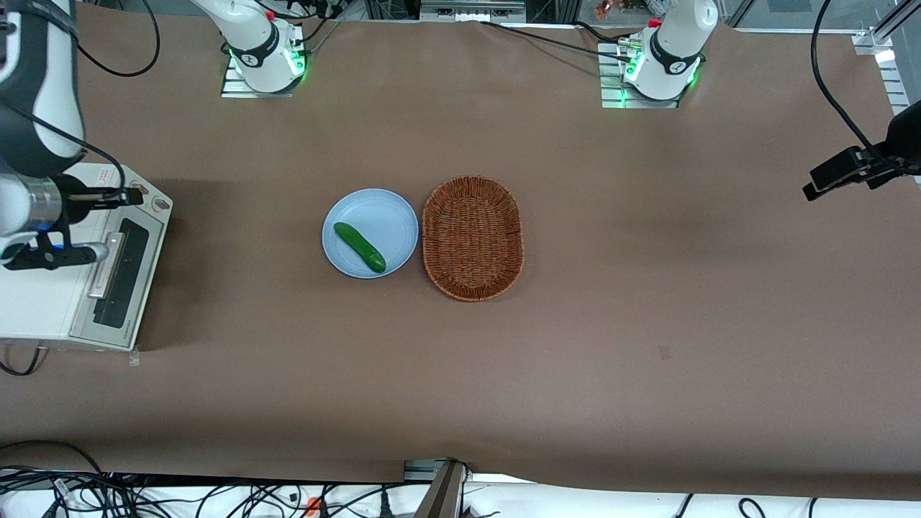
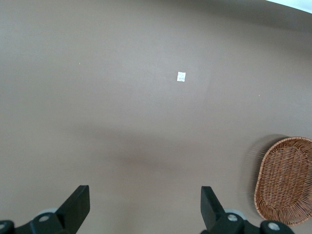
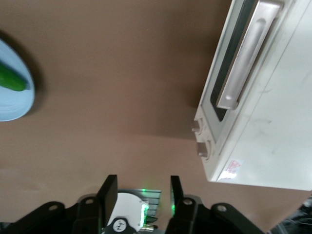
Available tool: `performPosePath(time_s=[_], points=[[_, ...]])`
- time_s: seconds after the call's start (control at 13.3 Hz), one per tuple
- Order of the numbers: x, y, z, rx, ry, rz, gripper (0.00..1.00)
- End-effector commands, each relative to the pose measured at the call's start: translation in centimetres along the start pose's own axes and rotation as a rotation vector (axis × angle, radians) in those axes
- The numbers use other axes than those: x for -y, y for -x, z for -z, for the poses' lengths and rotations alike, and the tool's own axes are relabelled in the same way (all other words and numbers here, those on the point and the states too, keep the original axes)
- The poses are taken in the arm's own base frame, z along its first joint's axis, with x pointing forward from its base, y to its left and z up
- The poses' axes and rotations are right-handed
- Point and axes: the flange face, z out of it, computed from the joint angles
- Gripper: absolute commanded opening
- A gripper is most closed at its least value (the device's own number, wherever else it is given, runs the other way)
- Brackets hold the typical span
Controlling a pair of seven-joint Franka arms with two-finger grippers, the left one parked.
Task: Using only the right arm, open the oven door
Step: 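Move the right gripper toward the toaster oven's silver door handle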
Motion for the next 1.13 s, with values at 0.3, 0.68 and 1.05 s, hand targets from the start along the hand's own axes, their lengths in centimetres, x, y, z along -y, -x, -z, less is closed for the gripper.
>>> performPosePath(time_s=[0.3, 0.68, 1.05], points=[[4.4, -5.2, -4.9, 0.059, 0.180, 0.087, 0.00], [3.1, -7.5, -8.4, 0.076, 0.348, 0.177, 0.00], [1.6, -8.5, -9.6, 0.146, 0.509, 0.274, 0.00]])
